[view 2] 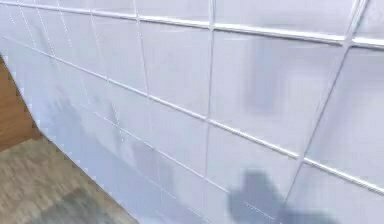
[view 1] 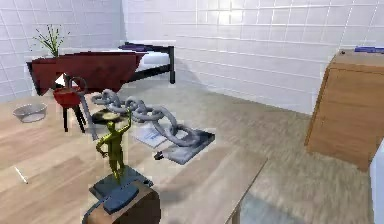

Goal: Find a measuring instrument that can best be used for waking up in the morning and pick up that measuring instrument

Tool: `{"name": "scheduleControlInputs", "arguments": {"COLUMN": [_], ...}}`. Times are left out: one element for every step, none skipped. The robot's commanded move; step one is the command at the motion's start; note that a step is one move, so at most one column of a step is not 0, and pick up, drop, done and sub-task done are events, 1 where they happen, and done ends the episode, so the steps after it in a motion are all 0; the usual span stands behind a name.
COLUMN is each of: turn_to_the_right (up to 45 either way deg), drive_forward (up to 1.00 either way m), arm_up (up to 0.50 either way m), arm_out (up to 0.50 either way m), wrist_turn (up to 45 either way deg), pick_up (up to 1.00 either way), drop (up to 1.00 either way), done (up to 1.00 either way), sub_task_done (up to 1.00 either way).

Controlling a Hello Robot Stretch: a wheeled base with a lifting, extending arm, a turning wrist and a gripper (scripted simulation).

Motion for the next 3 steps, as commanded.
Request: {"name": "scheduleControlInputs", "arguments": {"turn_to_the_right": [-45.0, -45.0, -18.0], "drive_forward": [0.0, 0.0, 0.0], "arm_up": [0.0, 0.0, 0.0], "arm_out": [0.0, 0.0, 0.0], "wrist_turn": [0.0, 0.0, 0.0], "pick_up": [0.0, 0.0, 0.0], "drop": [0.0, 0.0, 0.0], "done": [0.0, 0.0, 0.0], "sub_task_done": [0.0, 0.0, 0.0]}}
